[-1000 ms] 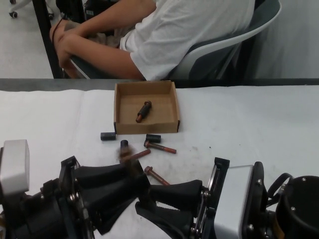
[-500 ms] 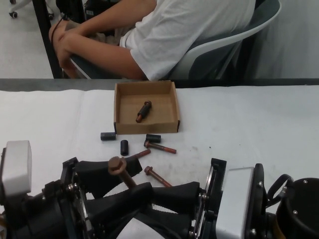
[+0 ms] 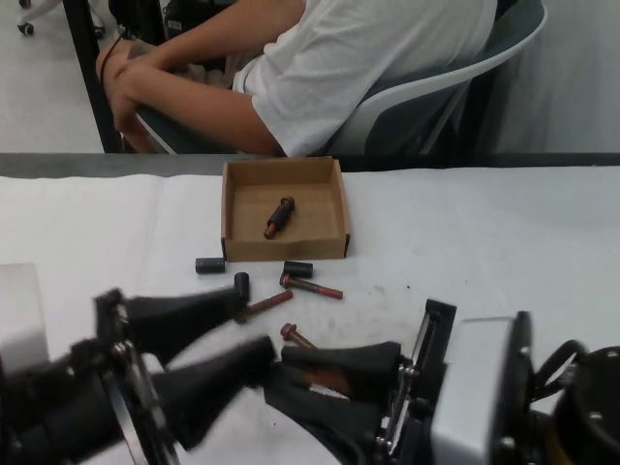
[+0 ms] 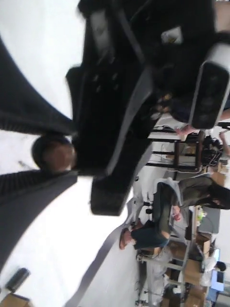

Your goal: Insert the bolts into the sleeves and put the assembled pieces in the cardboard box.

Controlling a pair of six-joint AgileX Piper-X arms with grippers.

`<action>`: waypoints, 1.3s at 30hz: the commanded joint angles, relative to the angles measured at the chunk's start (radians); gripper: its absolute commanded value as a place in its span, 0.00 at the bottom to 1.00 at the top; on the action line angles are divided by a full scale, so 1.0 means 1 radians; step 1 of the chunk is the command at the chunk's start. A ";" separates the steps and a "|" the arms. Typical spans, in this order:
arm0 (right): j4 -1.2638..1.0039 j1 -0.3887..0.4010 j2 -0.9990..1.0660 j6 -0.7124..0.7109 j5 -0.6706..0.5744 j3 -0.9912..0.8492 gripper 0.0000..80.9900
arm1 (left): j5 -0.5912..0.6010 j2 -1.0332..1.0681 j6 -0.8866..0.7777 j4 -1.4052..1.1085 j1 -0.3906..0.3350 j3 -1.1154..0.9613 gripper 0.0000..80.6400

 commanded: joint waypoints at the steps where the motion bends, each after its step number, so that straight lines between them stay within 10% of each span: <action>1: -0.064 0.005 -0.062 -0.006 -0.009 -0.015 0.00 | 0.078 0.001 0.090 0.013 0.053 0.000 0.62; 39: 0.458 0.003 -0.083 0.091 0.023 -0.015 0.00 | 0.001 0.003 0.072 0.317 0.069 -0.059 0.57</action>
